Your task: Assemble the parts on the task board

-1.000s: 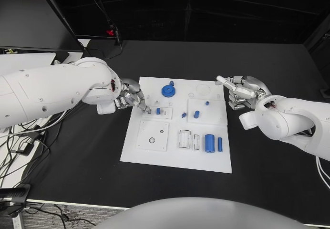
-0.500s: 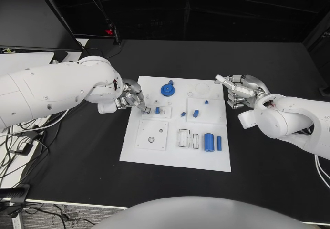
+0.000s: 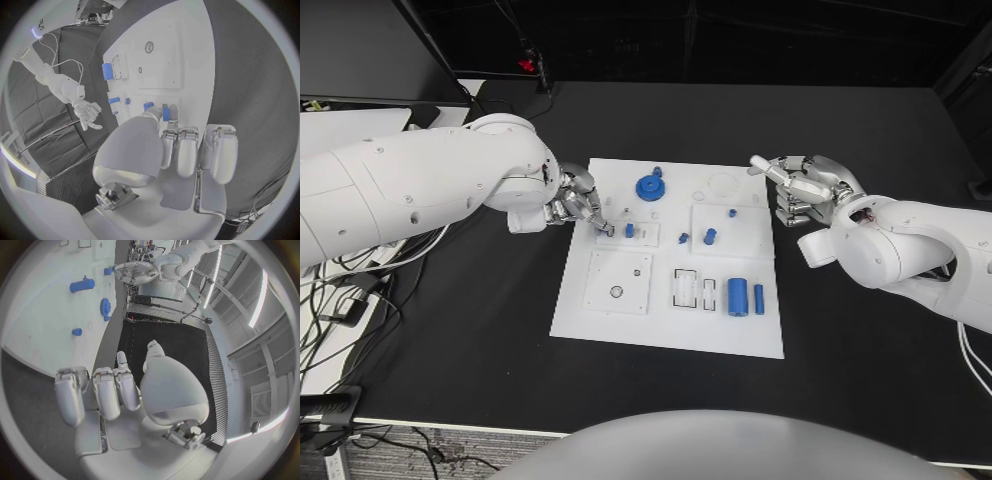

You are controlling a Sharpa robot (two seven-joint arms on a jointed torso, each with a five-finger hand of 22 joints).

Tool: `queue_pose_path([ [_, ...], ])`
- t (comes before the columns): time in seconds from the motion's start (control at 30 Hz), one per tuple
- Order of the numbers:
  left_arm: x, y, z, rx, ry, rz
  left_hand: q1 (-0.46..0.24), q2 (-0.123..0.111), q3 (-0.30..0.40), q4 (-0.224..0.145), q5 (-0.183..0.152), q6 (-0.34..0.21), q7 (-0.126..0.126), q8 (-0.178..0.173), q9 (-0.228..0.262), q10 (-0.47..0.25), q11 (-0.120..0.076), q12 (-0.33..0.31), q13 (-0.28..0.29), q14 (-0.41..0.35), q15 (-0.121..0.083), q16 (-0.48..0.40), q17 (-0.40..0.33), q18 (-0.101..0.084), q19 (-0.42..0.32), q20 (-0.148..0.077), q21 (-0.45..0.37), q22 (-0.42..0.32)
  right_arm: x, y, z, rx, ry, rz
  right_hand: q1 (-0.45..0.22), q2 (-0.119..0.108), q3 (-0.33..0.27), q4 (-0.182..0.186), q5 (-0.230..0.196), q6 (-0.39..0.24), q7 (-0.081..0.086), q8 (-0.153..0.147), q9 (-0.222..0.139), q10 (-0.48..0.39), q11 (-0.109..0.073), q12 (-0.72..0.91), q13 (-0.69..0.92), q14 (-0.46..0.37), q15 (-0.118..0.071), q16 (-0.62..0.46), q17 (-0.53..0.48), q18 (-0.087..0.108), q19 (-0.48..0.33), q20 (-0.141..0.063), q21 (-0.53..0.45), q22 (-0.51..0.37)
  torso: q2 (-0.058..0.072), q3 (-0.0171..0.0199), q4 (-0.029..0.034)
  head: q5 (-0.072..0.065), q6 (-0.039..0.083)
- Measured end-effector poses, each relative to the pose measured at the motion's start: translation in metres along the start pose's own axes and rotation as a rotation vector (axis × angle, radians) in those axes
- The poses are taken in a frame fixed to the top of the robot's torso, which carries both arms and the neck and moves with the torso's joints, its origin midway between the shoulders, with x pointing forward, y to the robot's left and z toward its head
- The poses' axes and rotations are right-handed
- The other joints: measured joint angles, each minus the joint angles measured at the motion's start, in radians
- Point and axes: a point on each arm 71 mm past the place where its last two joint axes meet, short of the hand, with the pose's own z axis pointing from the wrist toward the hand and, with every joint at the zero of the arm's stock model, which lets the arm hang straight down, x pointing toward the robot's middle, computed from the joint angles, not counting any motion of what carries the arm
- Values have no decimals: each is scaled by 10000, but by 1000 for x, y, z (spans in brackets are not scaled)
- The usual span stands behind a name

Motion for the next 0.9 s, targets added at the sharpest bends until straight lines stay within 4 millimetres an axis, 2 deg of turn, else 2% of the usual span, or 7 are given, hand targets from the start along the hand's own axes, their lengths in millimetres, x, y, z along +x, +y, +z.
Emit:
queue_pose_path([
  [0.9, 1, -5, 3, -167, 297, 211, 0, 0, 72, 41, -4, 17, 17, -56, -26, 16, -16, 27, 3, -12, 13, 0, -2, 0, 0, 0, 0, 0, 0, 0, 0, 10, -5, -2, 0, 0, 0, 0, 0, 0, 0, 0, -8, 0, 0, 0, 0, 0, 0, 0, 0, 0, 0, 0, 0, 0, -2, 3, 11, -77, -91],
])
